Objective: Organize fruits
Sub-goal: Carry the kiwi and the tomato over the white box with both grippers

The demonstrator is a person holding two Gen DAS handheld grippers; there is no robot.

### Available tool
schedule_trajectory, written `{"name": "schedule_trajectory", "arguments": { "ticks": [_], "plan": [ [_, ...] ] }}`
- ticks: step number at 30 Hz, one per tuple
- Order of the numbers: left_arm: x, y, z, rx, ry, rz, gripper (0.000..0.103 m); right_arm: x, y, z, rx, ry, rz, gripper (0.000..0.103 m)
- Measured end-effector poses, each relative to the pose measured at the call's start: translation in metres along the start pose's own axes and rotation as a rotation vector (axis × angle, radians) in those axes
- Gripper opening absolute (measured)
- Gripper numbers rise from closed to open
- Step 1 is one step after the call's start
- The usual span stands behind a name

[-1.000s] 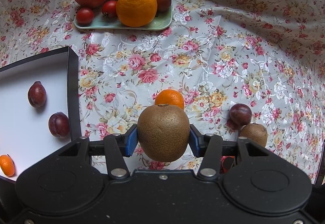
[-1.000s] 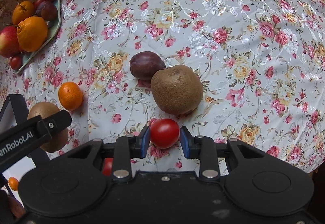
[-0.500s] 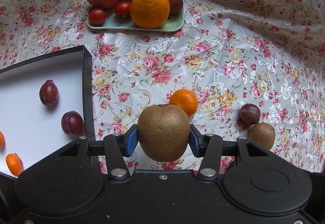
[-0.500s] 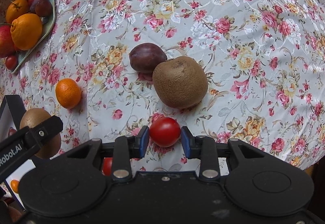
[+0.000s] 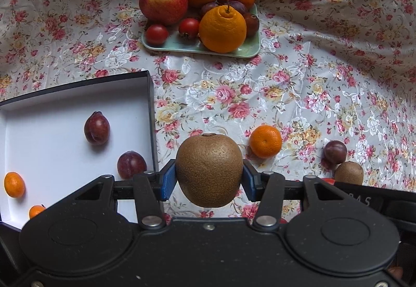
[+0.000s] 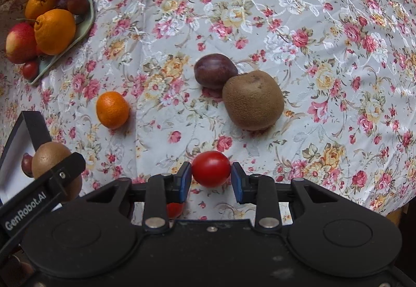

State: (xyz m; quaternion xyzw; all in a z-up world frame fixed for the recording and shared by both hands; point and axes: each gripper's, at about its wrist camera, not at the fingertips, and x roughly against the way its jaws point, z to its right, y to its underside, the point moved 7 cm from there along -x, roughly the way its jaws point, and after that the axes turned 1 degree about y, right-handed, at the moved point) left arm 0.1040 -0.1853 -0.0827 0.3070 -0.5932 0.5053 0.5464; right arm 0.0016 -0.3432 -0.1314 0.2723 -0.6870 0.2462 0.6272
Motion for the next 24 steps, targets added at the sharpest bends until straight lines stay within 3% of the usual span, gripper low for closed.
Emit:
{"name": "schedule_trajectory", "arguments": {
  "ticks": [12,24],
  "plan": [
    [0.019,-0.012,-0.088,0.164,-0.008,0.045,0.056,0.065,0.000,-0.109,0.234,-0.154,0.270,0.033],
    [0.041,-0.014,-0.187,0.348,-0.104,0.112,0.057,0.082,0.038,-0.188,0.457,-0.160,0.467,0.033]
  ]
}}
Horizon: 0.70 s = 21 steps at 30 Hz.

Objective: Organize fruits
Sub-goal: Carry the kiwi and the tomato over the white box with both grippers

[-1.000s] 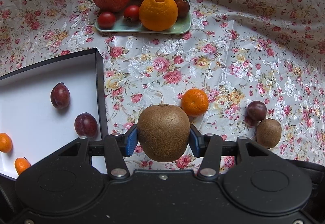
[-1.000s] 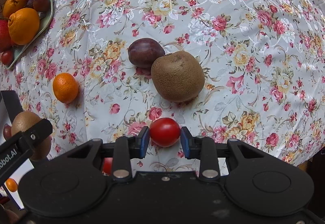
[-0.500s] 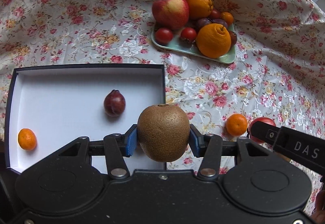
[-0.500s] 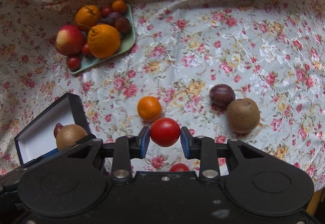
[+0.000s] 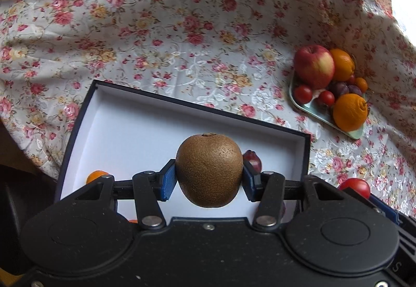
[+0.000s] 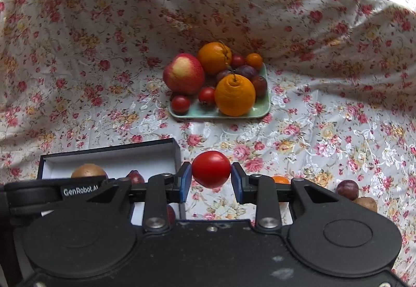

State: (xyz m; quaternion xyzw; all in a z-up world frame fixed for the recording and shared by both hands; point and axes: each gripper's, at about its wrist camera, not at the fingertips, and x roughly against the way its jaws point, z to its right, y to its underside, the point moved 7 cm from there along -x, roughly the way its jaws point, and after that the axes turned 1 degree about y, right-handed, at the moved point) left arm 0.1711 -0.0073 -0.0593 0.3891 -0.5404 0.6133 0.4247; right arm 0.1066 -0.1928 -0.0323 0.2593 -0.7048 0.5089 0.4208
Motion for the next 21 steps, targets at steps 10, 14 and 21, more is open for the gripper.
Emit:
{"name": "schedule_trajectory", "arguments": {
  "ticks": [10,14,21],
  "plan": [
    [-0.009,0.004,-0.061,0.130,-0.104,0.006,0.057,-0.006,0.014,-0.053,0.098,-0.110,-0.041,0.033],
    [-0.010,0.011,-0.073,0.162,-0.111,0.015,0.057,-0.009,0.020,-0.066,0.129,-0.130,-0.066,0.033],
    [-0.004,0.020,-0.082,0.192,-0.104,0.002,0.057,-0.009,0.030,-0.084,0.193,-0.137,-0.076,0.033]
  ]
}}
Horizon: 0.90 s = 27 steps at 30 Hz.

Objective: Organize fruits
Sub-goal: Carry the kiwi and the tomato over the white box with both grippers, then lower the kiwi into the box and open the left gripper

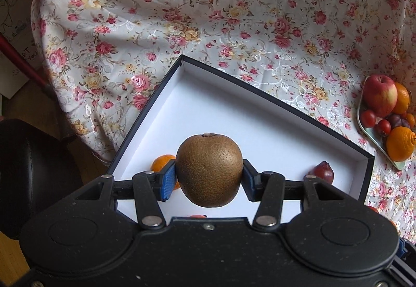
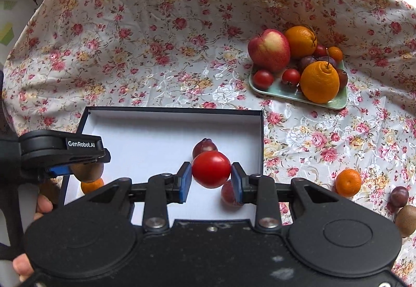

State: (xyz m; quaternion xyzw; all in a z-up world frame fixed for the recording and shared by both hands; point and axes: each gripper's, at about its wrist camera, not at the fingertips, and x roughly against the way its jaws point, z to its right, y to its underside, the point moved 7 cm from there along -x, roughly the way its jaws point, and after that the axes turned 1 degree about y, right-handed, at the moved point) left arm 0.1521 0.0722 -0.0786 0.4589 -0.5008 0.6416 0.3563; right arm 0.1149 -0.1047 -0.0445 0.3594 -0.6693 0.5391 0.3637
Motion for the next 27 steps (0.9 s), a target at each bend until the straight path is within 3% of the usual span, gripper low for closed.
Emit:
{"name": "schedule_trajectory", "arguments": {
  "ticks": [3,10,18,22,27],
  "plan": [
    [0.003,0.007,0.006,-0.028,0.019,-0.024,0.057,0.000,0.003,-0.003,0.017,-0.001,-0.004,0.033],
    [0.024,0.009,0.016,-0.125,-0.016,0.081,0.056,-0.009,0.012,-0.007,0.034,0.003,-0.053,0.033],
    [0.023,0.030,0.002,-0.098,0.005,0.047,0.056,-0.014,0.015,-0.007,0.052,0.029,-0.069,0.033],
    [0.018,0.037,0.005,-0.140,-0.036,0.052,0.056,-0.013,0.016,-0.009,0.076,0.044,-0.079,0.034],
    [0.020,0.040,0.016,-0.173,0.021,0.056,0.056,-0.011,0.021,-0.006,0.094,0.056,-0.116,0.034]
  ]
}}
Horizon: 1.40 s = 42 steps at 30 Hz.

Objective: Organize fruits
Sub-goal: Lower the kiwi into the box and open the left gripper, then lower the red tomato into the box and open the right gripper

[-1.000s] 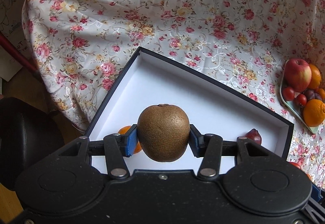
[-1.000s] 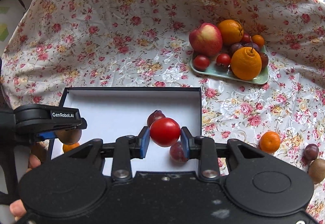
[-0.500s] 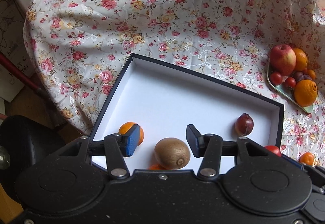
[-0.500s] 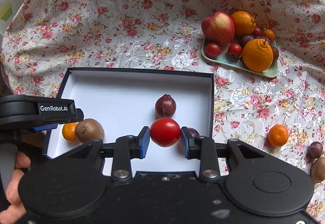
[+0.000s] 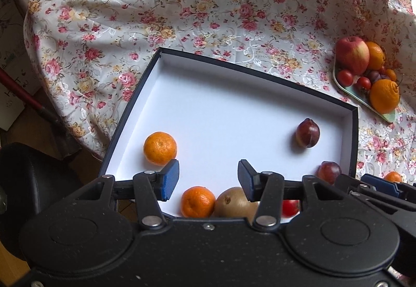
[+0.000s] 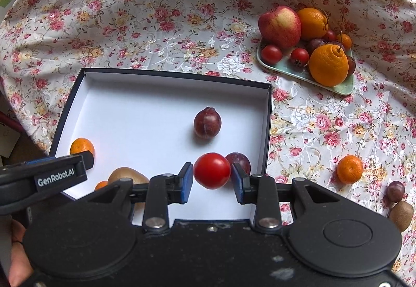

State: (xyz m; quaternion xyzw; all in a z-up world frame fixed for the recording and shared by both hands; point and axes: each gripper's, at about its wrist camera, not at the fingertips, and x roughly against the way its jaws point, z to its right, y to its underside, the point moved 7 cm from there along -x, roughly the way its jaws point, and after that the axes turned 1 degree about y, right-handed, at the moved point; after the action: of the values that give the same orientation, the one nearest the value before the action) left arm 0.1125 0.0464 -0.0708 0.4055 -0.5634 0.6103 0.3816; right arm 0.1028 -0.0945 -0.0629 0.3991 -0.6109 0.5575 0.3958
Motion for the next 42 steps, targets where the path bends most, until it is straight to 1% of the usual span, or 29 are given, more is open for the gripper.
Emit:
{"name": "schedule_trajectory", "arguments": {
  "ticks": [3,6,12,17,30,36,42],
  "plan": [
    [-0.005,0.003,0.005,-0.017,0.020,-0.025,0.056,0.002,0.001,0.001,0.012,0.012,0.006,0.034],
    [-0.009,0.004,0.009,-0.044,0.010,-0.038,0.056,0.005,0.001,0.004,0.019,0.019,0.015,0.034],
    [-0.005,0.006,0.010,-0.058,0.022,-0.025,0.056,0.004,0.001,0.009,-0.007,0.004,0.000,0.034],
    [-0.007,0.007,0.013,-0.083,0.010,-0.031,0.056,-0.003,0.001,0.011,-0.029,0.001,-0.023,0.034],
    [-0.011,0.006,0.010,-0.047,0.034,-0.054,0.056,-0.014,0.005,0.011,-0.019,0.026,-0.060,0.034],
    [-0.010,0.005,0.009,-0.050,0.041,-0.056,0.056,-0.021,0.006,0.008,-0.005,0.035,-0.074,0.034],
    [-0.011,0.005,0.004,-0.041,0.034,-0.057,0.056,-0.028,0.008,0.002,0.024,0.046,-0.082,0.034]
  ]
}}
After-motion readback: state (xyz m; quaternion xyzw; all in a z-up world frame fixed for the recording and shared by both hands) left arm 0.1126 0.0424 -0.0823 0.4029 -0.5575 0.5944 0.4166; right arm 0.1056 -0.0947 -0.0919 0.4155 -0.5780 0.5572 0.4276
